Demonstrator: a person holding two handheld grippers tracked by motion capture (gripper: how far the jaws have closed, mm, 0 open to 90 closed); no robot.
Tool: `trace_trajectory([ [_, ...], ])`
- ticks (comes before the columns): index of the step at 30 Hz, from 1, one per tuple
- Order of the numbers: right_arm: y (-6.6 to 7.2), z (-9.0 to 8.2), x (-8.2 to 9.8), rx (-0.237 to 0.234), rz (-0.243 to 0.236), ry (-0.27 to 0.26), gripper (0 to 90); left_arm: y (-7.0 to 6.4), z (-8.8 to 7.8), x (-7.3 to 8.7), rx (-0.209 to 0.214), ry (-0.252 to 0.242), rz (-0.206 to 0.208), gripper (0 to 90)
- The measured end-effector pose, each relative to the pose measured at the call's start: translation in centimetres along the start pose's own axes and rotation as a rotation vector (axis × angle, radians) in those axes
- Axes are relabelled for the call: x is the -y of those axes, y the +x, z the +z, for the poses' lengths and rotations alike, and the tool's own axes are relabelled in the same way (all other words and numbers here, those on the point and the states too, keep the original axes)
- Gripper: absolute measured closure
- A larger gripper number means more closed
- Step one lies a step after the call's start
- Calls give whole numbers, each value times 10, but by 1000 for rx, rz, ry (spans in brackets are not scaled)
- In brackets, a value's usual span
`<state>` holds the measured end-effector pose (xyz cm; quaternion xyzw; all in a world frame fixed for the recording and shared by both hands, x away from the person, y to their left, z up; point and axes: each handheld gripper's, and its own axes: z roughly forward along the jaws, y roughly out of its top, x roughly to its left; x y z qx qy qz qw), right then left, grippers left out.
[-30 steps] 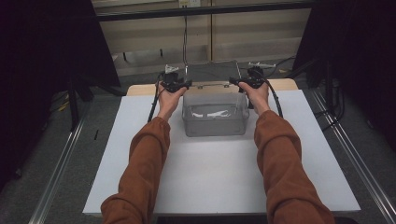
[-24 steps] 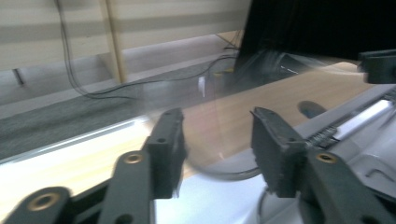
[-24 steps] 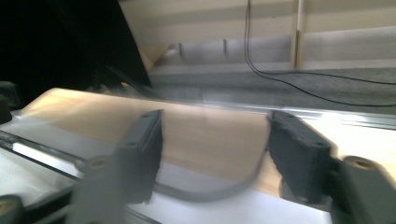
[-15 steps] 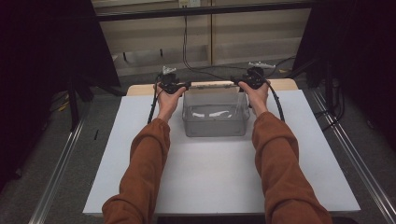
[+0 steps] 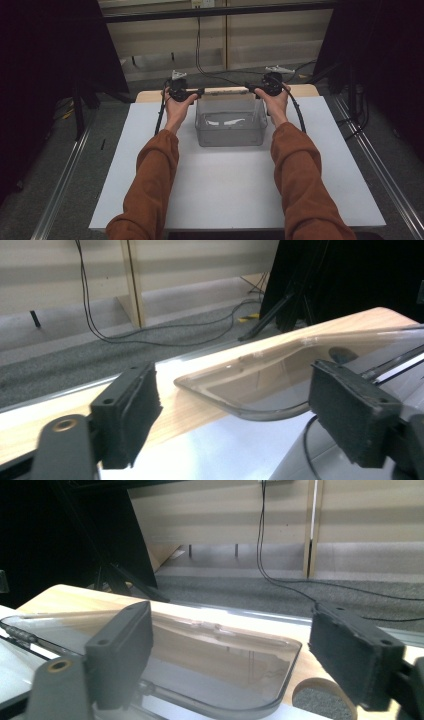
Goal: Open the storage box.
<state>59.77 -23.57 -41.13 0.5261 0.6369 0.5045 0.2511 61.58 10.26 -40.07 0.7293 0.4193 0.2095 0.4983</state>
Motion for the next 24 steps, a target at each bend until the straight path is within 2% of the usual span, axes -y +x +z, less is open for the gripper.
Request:
trace_trajectory([
  [3, 3, -4, -2, 10, -15, -10, 121, -4, -5, -4, -4, -5, 29, 184],
  [6, 6, -5, -2, 11, -29, 9, 78, -7, -9, -6, 16, -31, 13, 164],
  [8, 7, -7, -2, 10, -44, -4, 77, -8, -12, -5, 15, -48, 23, 147],
  [13, 7, -17, -2, 11, -93, -10, 42, -4, -18, -2, 38, -62, 10, 93],
  [18, 5, -30, 2, 22, -101, -43, 28, 0, -30, 2, 45, -89, 11, 52],
  [21, 5, -37, 6, 21, -99, -50, 28, -1, -38, 3, 42, -95, 52, 40],
  [24, 8, -44, 7, 13, -105, -57, 26, -3, -43, 5, 51, -121, 51, 39],
])
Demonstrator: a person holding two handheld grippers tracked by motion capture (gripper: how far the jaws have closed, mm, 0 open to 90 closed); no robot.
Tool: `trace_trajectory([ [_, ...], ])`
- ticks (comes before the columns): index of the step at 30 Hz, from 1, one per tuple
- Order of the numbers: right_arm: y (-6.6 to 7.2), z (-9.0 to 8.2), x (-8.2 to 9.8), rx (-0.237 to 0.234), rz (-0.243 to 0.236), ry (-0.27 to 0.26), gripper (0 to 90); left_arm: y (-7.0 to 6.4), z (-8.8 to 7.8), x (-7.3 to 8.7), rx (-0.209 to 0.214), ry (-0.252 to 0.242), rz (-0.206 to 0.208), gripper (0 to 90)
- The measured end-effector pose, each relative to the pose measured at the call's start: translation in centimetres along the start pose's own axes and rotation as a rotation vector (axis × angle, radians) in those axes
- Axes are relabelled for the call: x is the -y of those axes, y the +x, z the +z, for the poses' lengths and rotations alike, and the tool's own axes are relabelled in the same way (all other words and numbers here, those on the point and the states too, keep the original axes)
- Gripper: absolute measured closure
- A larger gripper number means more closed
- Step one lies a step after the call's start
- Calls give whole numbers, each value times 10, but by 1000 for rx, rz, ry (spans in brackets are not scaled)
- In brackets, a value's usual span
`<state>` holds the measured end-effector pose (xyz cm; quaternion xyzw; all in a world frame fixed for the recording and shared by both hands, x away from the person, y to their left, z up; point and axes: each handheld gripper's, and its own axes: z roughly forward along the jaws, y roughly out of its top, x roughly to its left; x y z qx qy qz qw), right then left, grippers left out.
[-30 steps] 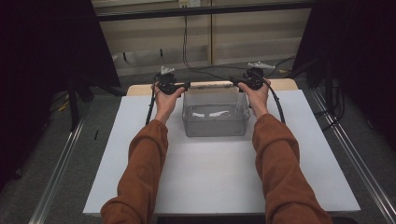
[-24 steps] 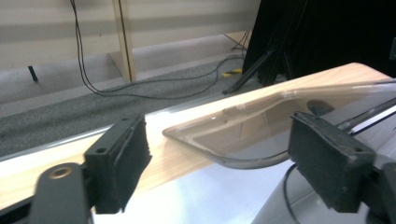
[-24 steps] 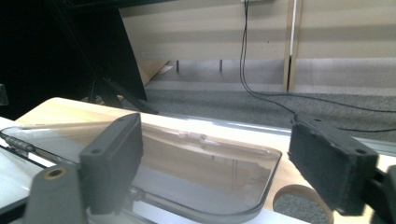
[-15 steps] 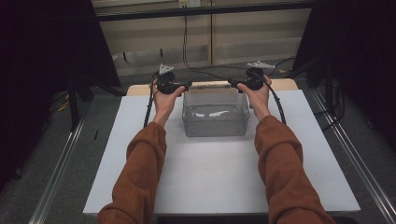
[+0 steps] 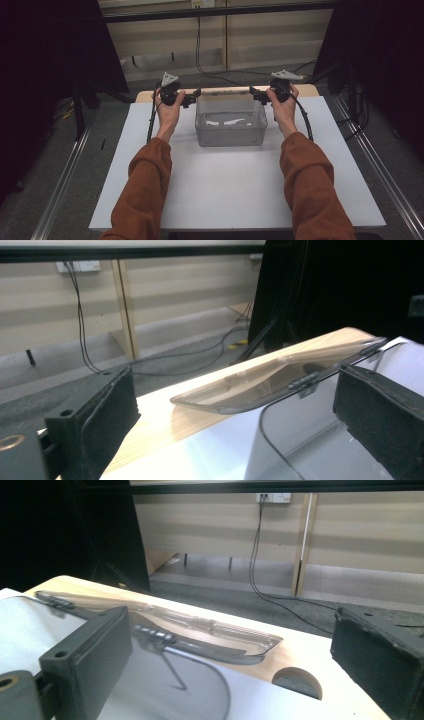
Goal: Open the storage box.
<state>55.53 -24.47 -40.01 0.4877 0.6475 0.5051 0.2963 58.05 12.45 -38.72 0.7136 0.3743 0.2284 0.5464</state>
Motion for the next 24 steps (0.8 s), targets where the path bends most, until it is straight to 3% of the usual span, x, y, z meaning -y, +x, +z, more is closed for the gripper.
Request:
trace_trajectory([
  [4, 6, -9, -2, 4, -23, -26, 19, -4, -7, 5, 2, -10, 17, 31],
  [8, 11, -18, -3, 14, -34, -53, 9, -6, -12, 7, 10, -29, -8, 30],
  [10, 12, -20, -2, 15, -48, -52, 17, -9, -16, 7, 7, -32, 9, 30],
  [13, 14, -24, 2, 22, -51, -56, 13, -15, -21, 7, 17, -46, 0, 31],
  [17, 15, -33, 3, 26, -42, -73, 1, -22, -29, 4, 10, -73, 37, 31],
  [22, 17, -46, 0, 31, -51, -102, 0, -25, -35, 3, -1, -95, 27, 31],
  [24, 19, -50, 0, 37, -63, -115, 0, -27, -36, 4, -8, -87, 42, 31],
])
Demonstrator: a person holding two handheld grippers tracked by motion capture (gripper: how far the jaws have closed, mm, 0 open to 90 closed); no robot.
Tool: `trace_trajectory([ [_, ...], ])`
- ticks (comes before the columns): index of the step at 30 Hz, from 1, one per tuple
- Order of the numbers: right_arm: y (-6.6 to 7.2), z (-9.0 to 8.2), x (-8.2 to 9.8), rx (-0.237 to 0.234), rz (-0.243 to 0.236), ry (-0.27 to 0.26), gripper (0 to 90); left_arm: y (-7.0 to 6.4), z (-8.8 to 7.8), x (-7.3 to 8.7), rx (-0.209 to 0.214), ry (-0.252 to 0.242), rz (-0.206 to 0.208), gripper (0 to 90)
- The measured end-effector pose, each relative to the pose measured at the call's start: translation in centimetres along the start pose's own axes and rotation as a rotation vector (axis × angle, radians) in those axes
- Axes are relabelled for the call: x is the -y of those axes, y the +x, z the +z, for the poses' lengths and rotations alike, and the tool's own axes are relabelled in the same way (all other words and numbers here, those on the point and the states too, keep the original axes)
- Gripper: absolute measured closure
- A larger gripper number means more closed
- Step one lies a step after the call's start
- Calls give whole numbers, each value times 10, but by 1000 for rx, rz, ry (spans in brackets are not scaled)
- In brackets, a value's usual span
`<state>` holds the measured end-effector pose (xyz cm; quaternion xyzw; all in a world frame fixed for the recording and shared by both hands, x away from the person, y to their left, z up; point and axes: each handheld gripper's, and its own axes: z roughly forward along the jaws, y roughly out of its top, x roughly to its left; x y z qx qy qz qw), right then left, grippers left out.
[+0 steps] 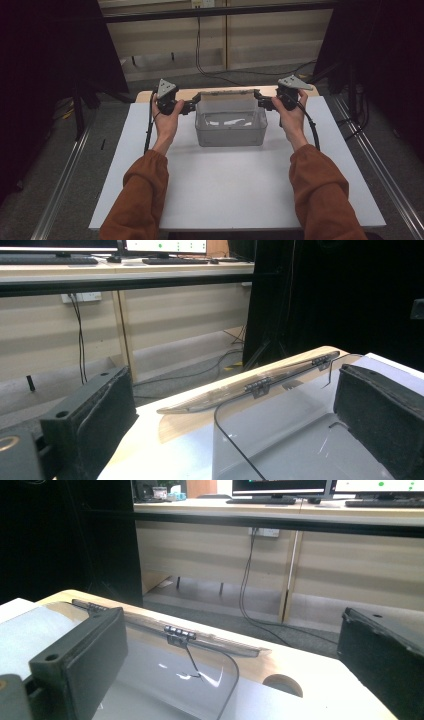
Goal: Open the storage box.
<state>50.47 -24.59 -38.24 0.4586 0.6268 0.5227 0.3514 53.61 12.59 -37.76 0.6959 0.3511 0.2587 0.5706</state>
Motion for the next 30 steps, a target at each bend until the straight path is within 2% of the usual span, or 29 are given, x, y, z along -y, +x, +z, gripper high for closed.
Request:
trace_trajectory([
  [3, 1, -4, 1, 0, 6, -7, 0, -2, -2, 1, 4, -2, 4, 31],
  [6, 4, -8, 4, 3, 1, -12, 0, -5, -7, 2, 1, -30, 5, 32],
  [7, 4, -9, 5, 4, -4, -10, 0, -7, -9, 3, 7, -31, -8, 31],
  [11, 7, -16, 11, 8, -6, -10, 0, -9, -18, 5, 15, -31, 1, 32],
  [13, 8, -20, 14, 4, 0, -8, 0, -10, -23, 6, 17, -33, -14, 36],
  [16, 11, -26, 17, 1, 3, -9, 0, -10, -29, 6, 7, -24, 3, 41],
  [19, 14, -31, 17, -8, 8, -18, 0, -11, -36, 8, 14, -36, -10, 41],
  [21, 17, -35, 17, -11, 1, -17, 0, -11, -41, 10, 6, -37, -8, 41],
  [24, 17, -43, 20, 0, -10, -35, 0, -12, -48, 15, 3, -46, -36, 41],
  [26, 16, -47, 22, 10, -11, -29, 0, -12, -54, 17, -4, -36, -23, 41],
  [30, 17, -56, 25, 8, -28, -25, 0, -14, -64, 24, 1, -38, -31, 41],
])
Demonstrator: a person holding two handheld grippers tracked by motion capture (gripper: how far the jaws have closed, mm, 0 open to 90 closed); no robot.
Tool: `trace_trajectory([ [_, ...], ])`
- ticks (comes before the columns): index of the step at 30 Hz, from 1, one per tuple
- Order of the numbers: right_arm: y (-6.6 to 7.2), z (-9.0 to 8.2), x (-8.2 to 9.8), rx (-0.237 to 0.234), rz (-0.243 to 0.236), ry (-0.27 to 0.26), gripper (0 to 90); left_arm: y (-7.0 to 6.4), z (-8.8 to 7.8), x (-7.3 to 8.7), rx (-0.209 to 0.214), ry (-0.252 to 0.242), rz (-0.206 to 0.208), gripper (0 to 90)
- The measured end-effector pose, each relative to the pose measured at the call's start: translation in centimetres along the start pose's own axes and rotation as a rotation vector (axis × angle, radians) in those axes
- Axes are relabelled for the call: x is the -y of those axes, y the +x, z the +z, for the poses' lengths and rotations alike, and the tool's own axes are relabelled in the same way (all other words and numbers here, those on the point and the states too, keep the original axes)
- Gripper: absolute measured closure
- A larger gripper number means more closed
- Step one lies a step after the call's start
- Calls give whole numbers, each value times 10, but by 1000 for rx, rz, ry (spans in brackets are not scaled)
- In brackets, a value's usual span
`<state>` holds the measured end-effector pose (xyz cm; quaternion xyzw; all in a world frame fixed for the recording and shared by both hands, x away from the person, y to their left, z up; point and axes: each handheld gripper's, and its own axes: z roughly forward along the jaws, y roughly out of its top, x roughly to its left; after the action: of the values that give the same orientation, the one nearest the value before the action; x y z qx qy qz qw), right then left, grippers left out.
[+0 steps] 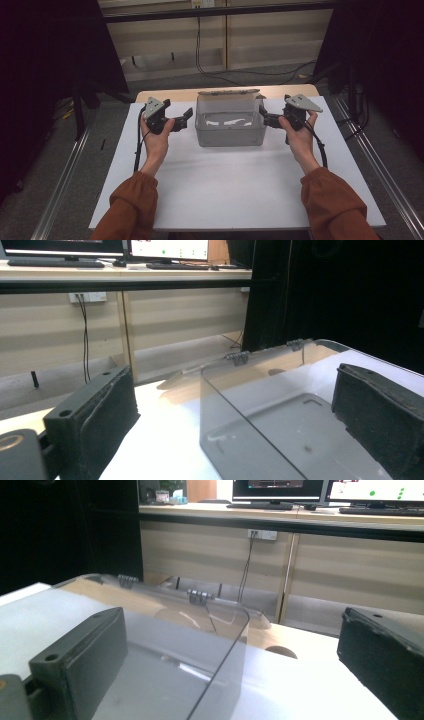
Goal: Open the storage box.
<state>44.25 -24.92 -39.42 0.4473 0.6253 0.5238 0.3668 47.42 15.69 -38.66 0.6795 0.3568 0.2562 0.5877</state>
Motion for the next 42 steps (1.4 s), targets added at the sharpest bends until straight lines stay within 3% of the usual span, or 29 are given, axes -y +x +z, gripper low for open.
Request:
trace_trajectory([
  [3, -1, -6, 2, 10, -16, 3, 0, -2, -8, 6, -12, -1, -17, 41],
  [9, -2, -21, 5, 41, -15, 11, 0, -3, -20, 12, -24, -1, -5, 41],
  [13, 0, -32, 9, 27, -17, 14, 0, -8, -28, 13, -22, -11, 1, 41],
  [18, 0, -46, 16, 38, -8, -3, 0, -15, -42, 19, -51, -30, -1, 40],
  [22, -1, -57, 20, 36, 4, -1, 0, -19, -52, 23, -43, -35, -12, 40],
  [29, 1, -76, 16, 45, 6, -46, 2, -21, -69, 30, -40, -35, -19, 34],
  [33, 0, -85, 24, 60, -9, -41, 2, -24, -78, 35, -40, -42, -12, 33],
  [42, 1, -107, 37, 68, -3, -46, 0, -29, -97, 44, -41, -51, -38, 32],
])
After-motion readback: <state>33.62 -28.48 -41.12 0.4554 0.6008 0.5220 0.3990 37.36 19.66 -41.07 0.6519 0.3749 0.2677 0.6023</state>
